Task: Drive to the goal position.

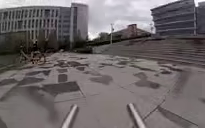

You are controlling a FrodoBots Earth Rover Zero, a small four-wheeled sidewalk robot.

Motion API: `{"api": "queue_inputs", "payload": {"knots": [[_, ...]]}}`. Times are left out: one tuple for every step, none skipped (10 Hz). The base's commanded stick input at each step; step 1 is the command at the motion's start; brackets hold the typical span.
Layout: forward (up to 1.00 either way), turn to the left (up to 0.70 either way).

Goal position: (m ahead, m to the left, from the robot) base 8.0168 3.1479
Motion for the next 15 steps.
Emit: {"api": "queue_inputs", "payload": {"knots": [[1.0,0.27],[1.0,0.27],[1.0,0.05],[1.0,0.0],[1.0,0.0],[1.0,0.0],[1.0,0.0],[1.0,0.0],[1.0,0.0],[1.0,0.0],[1.0,0.0],[1.0,0.0],[1.0,0.0],[1.0,0.0],[1.0,0.0]]}}
